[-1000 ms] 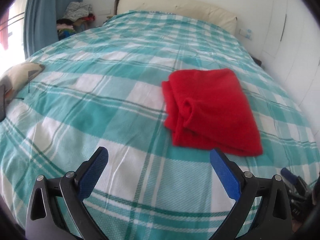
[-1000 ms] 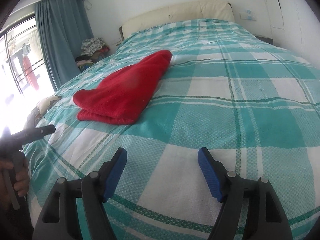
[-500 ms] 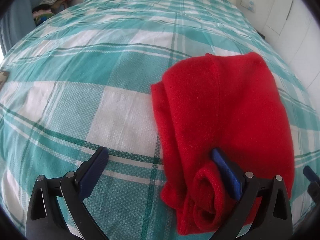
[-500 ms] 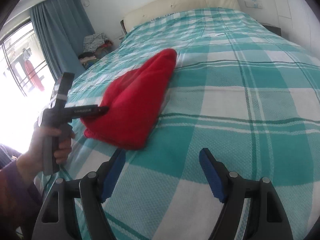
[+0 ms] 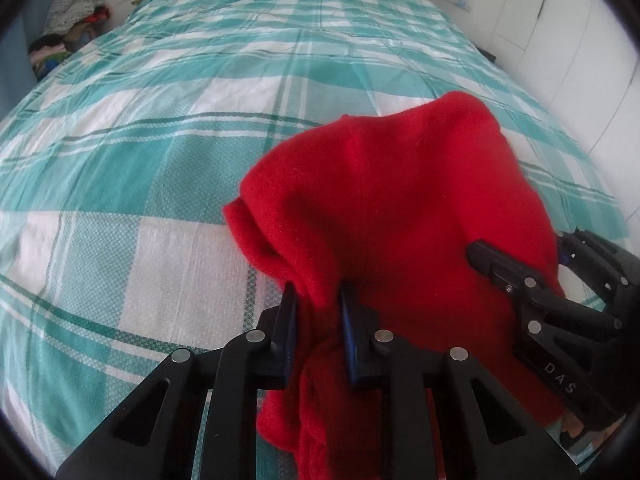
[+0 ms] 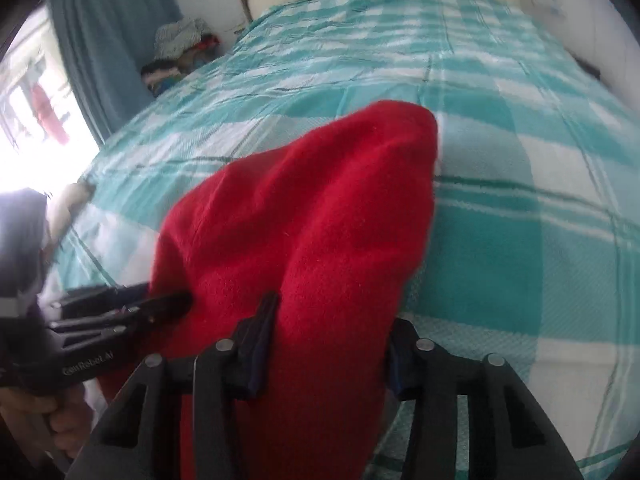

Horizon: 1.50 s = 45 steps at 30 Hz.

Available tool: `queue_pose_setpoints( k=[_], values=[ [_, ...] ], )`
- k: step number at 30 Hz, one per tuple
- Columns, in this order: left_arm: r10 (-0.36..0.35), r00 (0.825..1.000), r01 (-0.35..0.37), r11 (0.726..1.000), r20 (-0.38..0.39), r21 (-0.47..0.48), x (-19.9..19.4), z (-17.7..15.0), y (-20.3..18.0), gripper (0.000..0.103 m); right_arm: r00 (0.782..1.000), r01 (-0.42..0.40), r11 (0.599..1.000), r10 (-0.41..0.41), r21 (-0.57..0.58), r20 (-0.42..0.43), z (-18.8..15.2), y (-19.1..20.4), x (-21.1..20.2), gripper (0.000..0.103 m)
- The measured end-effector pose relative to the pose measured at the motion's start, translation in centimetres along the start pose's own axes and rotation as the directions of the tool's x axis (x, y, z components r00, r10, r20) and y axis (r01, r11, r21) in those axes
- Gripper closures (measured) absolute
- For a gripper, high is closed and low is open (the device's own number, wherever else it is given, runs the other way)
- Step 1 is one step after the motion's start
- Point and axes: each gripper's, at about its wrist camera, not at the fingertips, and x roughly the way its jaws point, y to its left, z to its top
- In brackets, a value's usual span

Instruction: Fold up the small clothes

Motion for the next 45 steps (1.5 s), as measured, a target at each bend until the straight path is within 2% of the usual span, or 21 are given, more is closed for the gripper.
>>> queue_pose_setpoints(
  k=[1,3,6,9,11,12,13,14,15,16,17,18,21,23,27,30,34,36,41,45],
  values=[
    [0.012,1.000,-0.012,1.000,0.018,0.012,-0.5,-0.1,-0.3,0.088,0.999,0.047,0.997,-0.046,-0.060,0.024,0.0,1.2,-0.6,0.068],
    [0.004,0.999,-0.005,1.000,0.051,0.009,-1.9,0.2,-0.3,0.088,0.994,0.079,0.993,-0.072,-0.090,0.077,0.0,2.0,-2.0,0.070],
    [-0.049,0.994,0.051,0.998,0.099,-0.024,-4.7,1.7,0.3,0.088,0.987,0.047,0.998,-0.039,-0.048,0.154,1.2,1.4,-4.7,0.071],
    [-0.070,0.987,0.075,0.997,0.143,-0.026,-7.0,3.4,0.0,0.088,0.974,0.021,1.000,-0.016,-0.018,0.225,3.1,0.4,-7.5,0.071],
    [-0.088,0.988,0.089,0.996,0.129,-0.005,-6.9,4.3,-0.9,0.086,0.970,-0.003,1.000,0.001,0.011,0.241,4.3,-0.8,-8.8,0.071],
    [-0.099,0.991,0.099,0.995,0.094,0.008,-6.2,4.4,-1.4,0.081,0.973,-0.017,0.999,0.009,0.030,0.232,4.7,-1.5,-8.9,0.071],
    [-0.096,0.993,0.095,0.995,0.062,0.013,-5.2,4.1,-1.7,0.069,0.975,-0.022,0.998,0.008,0.059,0.224,4.7,-2.6,-8.9,0.069],
    [-0.071,0.997,0.071,0.997,0.041,0.015,-4.2,3.5,-2.0,0.054,0.978,-0.016,0.996,-0.002,0.087,0.207,4.4,-3.7,-8.7,0.063],
    [-0.029,0.999,0.029,0.999,0.029,0.018,-3.5,2.6,-2.2,0.047,0.984,-0.010,0.994,-0.008,0.105,0.177,3.7,-4.8,-8.4,0.056],
    [0.000,1.000,-0.001,1.000,0.028,0.025,-3.2,1.4,-2.2,0.038,0.992,0.011,0.993,-0.026,0.122,0.125,2.7,-5.9,-7.8,0.042],
    [0.012,0.999,-0.013,0.999,0.033,0.034,-3.2,0.2,-2.2,0.033,0.995,0.035,0.990,-0.047,0.140,0.084,1.5,-7.0,-7.4,0.033],
    [0.023,0.999,-0.024,0.999,0.039,0.041,-3.5,-1.1,-2.1,0.032,0.996,0.055,0.986,-0.066,0.156,0.062,-0.1,-8.0,-7.6,0.033],
    [0.069,0.995,-0.073,0.996,0.076,0.055,-5.1,-4.7,-2.2,0.016,0.993,0.103,0.979,-0.112,0.176,0.041,-4.8,-10.2,-9.2,0.030],
    [0.104,0.989,-0.112,0.992,0.109,0.063,-6.6,-6.8,-2.7,0.006,0.990,0.128,0.972,-0.137,0.197,0.034,-7.8,-10.9,-10.5,0.017],
    [0.169,0.973,-0.183,0.980,0.158,0.080,-9.4,-10.0,-4.4,0.001,0.988,0.140,0.954,-0.154,0.265,0.032,-12.6,-11.2,-13.5,0.014],
    [0.189,0.965,-0.205,0.976,0.180,0.075,-11.0,-11.6,-5.5,0.001,0.987,0.124,0.940,-0.151,0.318,0.061,-14.9,-10.0,-16.2,0.009],
    [0.268,0.945,-0.285,0.956,0.187,0.073,-12.6,-13.4,-6.8,0.000,0.987,0.099,0.946,-0.134,0.307,0.092,-16.6,-7.3,-19.0,0.006],
    [0.279,0.939,-0.297,0.953,0.202,0.061,-13.6,-14.2,-7.1,0.000,0.986,0.097,0.954,-0.130,0.284,0.102,-17.2,-5.8,-19.9,0.006],
    [0.164,0.969,-0.176,0.983,0.183,0.052,-15.7,-15.5,-7.2,0.000,0.986,0.091,0.966,-0.121,0.240,0.113,-18.2,-3.0,-21.4,0.006],
    [0.153,0.970,-0.165,0.985,0.191,0.050,-17.3,-16.4,-7.6,0.001,0.987,0.071,0.968,-0.103,0.241,0.123,-18.5,-2.0,-22.5,0.006]
  ],
)
